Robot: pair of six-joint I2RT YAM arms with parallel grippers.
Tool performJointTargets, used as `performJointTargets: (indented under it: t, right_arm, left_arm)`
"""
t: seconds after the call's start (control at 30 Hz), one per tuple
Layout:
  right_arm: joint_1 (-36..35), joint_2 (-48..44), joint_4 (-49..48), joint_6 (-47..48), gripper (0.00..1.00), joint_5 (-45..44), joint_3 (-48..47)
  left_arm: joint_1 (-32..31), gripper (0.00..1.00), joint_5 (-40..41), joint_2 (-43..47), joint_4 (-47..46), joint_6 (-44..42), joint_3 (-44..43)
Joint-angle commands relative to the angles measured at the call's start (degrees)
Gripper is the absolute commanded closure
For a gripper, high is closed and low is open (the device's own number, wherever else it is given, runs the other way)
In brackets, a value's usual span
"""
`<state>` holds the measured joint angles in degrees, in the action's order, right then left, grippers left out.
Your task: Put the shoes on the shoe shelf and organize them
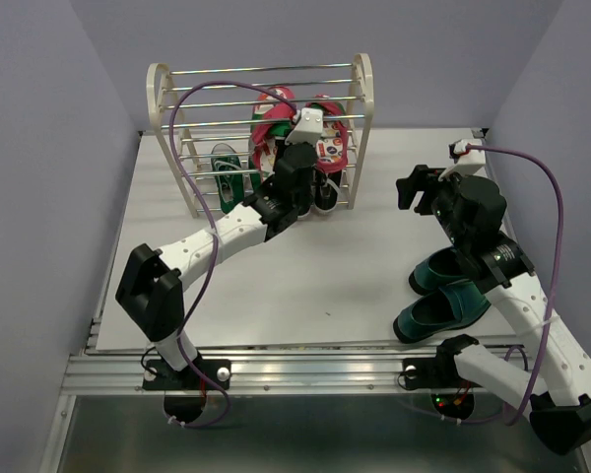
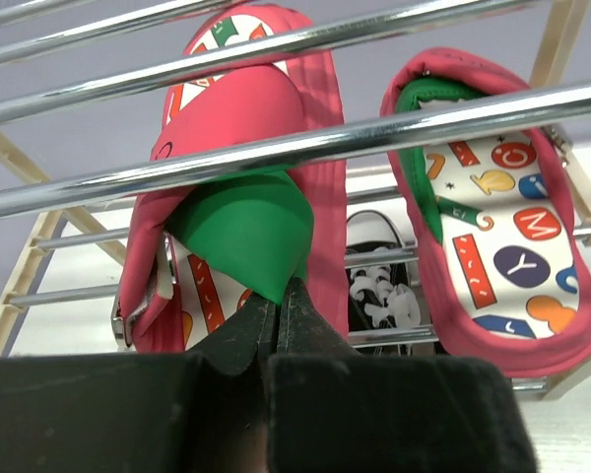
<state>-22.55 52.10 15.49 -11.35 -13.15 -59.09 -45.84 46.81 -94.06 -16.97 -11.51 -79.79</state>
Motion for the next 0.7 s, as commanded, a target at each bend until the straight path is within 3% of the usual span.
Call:
performJointTargets:
  t: [0.0, 0.17, 0.37, 0.67]
  right_arm:
    - [-0.13, -0.33, -0.98, 0.81, 0.23, -1.09, -0.68]
    - [-0.13, -0.59, -0.98, 0.89, 0.23, -1.44, -0.59]
    - [-0.13, -0.77, -0.9, 0.81, 0.23, -1.88, -0.24]
    - [-0.13, -0.5, -0.98, 0.98, 0.23, -1.79, -0.15]
  left_arm:
    - [0.41, 1.0, 3.91, 0.73, -14.39, -1.67, -2.65]
    - [0.49, 1.0, 6.19, -2.26, -19.58, -4.13, -2.04]
    - [0.67, 1.0, 6.46, -3.76, -33.01, -8.09, 2.53]
    - [1.55, 1.0, 2.24, -7.19, -34.01, -11.34, -0.54]
